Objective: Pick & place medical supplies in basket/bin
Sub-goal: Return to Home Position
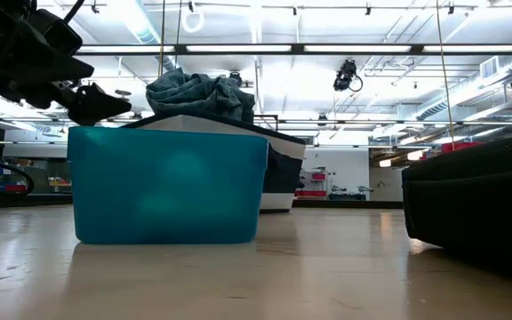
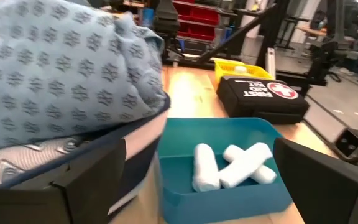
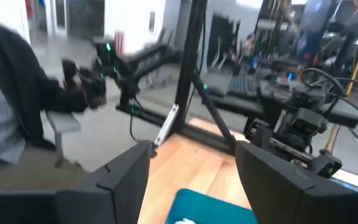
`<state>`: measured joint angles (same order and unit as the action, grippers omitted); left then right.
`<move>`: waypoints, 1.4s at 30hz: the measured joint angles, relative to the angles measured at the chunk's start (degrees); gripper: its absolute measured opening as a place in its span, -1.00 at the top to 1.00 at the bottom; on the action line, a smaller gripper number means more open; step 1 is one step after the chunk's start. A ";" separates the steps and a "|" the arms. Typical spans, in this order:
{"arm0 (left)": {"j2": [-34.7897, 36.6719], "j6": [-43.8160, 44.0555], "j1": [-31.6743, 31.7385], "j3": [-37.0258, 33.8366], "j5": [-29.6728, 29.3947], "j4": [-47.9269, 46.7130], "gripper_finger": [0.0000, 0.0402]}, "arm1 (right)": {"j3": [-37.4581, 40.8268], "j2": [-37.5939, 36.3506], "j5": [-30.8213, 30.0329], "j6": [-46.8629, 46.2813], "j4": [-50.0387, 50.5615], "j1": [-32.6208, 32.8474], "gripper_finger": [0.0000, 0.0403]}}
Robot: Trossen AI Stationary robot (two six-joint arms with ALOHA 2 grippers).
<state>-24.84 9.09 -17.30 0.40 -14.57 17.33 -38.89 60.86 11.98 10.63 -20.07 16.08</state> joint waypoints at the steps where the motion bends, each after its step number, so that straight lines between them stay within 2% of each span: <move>1: 0.29 -0.19 0.00 0.00 -0.52 -0.28 -0.98 | 3.44 -2.09 0.07 -1.19 -3.05 -0.16 -0.22; 8: 1.12 -1.76 0.02 0.00 -3.95 0.44 -0.98 | 21.99 -11.24 1.14 -7.27 -16.98 -2.21 -0.22; 14: 1.12 -3.00 0.00 0.00 -5.77 0.74 -0.98 | 30.62 -15.50 6.79 -6.97 -24.12 -4.10 -0.22; 19: 1.12 -3.09 0.02 0.00 -6.47 0.76 -0.98 | 35.21 -19.90 9.96 -8.27 -24.05 -6.99 -0.22; 22: 1.12 -3.05 0.01 0.00 -6.47 0.75 -0.98 | 38.20 -23.49 14.68 -8.72 -23.77 -9.80 -0.22; 25: 1.12 -2.74 0.00 0.00 -6.45 0.55 -0.98 | 38.40 -27.21 17.92 -9.25 -17.73 -12.83 -0.22; 28: 1.12 -2.12 0.00 0.00 -6.42 -0.14 -0.98 | 38.40 -30.73 18.31 -9.27 -13.28 -15.42 -0.22; 33: 1.12 -0.64 0.02 0.00 -5.99 -1.99 -0.98 | 38.40 -36.40 17.13 -7.69 -4.31 -20.73 -0.22; 42: 1.10 1.01 0.02 0.00 -5.97 -2.74 -0.98 | 38.40 -45.02 -0.18 -5.45 10.22 -25.06 -0.22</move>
<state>-23.75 10.10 -17.28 0.40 -20.54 14.59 -0.49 15.84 11.80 5.17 -9.85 -8.97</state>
